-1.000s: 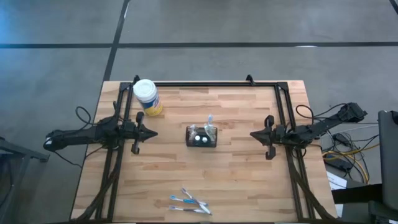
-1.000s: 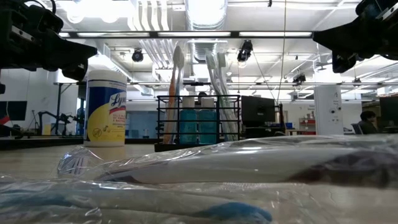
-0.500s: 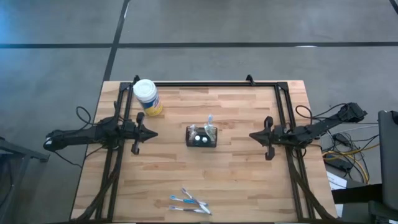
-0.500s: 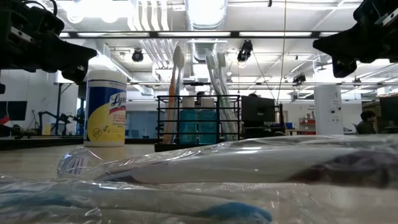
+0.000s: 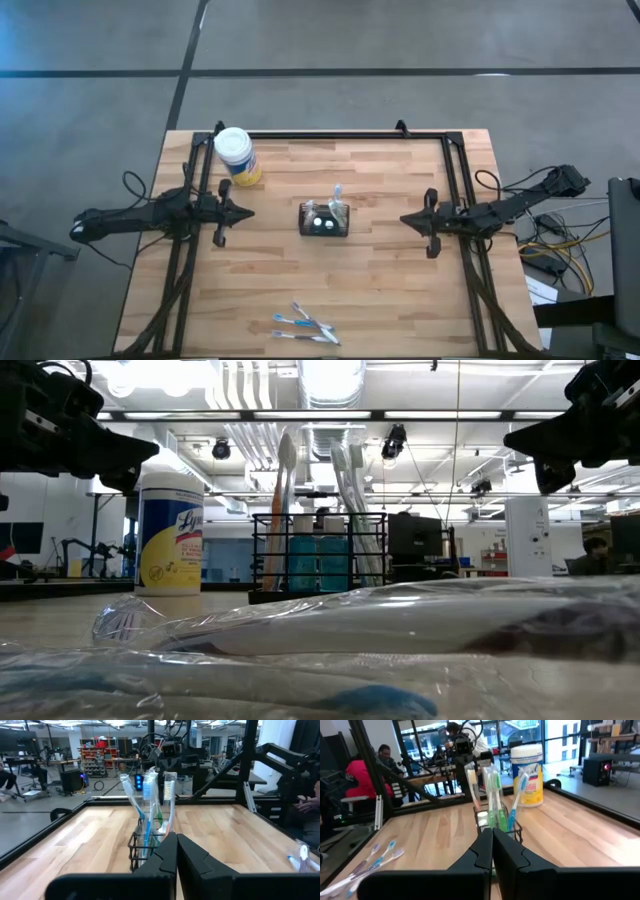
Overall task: Pick & Place toothbrushing station
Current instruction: Put the top purple toothbrush into the wire organizer
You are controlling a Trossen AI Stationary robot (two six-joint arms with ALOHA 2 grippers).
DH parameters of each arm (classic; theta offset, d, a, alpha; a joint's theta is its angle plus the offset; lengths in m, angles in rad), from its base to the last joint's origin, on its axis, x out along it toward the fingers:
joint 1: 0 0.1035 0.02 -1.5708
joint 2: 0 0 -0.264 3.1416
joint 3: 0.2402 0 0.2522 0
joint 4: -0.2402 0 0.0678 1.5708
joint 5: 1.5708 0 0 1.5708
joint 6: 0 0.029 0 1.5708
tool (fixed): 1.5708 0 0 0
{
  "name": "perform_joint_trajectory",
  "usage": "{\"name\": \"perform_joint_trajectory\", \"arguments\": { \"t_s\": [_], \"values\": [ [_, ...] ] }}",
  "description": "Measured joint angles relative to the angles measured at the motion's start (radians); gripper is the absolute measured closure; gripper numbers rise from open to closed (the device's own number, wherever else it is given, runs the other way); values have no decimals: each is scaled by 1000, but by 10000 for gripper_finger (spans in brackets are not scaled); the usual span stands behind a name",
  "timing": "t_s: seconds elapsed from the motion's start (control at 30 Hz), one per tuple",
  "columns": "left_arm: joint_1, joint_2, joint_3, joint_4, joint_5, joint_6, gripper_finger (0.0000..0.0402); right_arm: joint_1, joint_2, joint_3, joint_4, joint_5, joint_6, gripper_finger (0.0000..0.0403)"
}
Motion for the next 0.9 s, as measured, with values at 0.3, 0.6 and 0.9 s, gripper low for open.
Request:
{"name": "perform_joint_trajectory", "arguments": {
  "t_s": [0.3, 0.6, 0.9],
  "values": [
    [0, 0, 0, -2, 0, -6, 390, 0, 0, 0, -9, -1, 15, 394],
    [0, 0, 0, -2, 1, -30, 394, 0, 21, 0, -12, -1, 25, 394],
    [0, 0, 0, -14, -27, -106, 398, -1, 96, 0, -9, 0, 83, 394]
  ]
}}
